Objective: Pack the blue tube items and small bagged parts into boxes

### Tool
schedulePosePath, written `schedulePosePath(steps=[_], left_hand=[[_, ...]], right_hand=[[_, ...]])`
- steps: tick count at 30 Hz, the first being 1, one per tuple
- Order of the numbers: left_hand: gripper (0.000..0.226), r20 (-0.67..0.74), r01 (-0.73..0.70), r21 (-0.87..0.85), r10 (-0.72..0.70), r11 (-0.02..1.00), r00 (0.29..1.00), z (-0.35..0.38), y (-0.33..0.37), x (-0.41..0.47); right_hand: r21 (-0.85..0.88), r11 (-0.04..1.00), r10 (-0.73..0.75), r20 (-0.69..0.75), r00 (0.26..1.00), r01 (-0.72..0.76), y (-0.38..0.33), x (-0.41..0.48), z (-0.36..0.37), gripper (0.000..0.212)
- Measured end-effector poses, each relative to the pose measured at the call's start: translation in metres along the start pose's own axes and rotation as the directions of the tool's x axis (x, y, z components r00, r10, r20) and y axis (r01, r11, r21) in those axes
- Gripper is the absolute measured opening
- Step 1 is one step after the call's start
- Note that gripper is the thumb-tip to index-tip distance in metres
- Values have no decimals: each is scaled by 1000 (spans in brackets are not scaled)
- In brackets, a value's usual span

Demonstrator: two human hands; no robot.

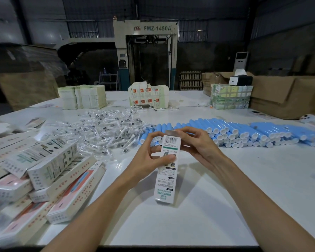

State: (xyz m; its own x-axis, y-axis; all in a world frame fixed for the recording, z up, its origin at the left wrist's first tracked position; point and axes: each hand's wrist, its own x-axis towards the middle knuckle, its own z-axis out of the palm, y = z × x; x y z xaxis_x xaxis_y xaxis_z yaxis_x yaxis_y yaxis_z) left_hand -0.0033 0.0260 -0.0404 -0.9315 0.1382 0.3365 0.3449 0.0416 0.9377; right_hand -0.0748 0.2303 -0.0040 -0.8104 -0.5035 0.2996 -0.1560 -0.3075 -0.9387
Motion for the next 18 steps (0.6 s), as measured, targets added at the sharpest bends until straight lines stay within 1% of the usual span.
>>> schedulePosePath(steps=[3,8,14,18], left_hand=[[68,-28,4,28,-3,1000,1000,-1,-1,1],[69,-32,4,19,-3,1000,999,-1,0,1],[71,-9,-2,48,2,999,1000,-1,1,2],[73,-3,-2,49,2,999,1000,-1,1,2]], right_hand=[[-12,1000,4,13,1000,-3,-1,-4,6,36],[-45,999,-12,-77,997,9,-4,-3,13,17],[-64,998,-10,-152,988,0,-5,-2,15,12],[-87,996,-8,-171,985,-7,-7,-2,14,6]])
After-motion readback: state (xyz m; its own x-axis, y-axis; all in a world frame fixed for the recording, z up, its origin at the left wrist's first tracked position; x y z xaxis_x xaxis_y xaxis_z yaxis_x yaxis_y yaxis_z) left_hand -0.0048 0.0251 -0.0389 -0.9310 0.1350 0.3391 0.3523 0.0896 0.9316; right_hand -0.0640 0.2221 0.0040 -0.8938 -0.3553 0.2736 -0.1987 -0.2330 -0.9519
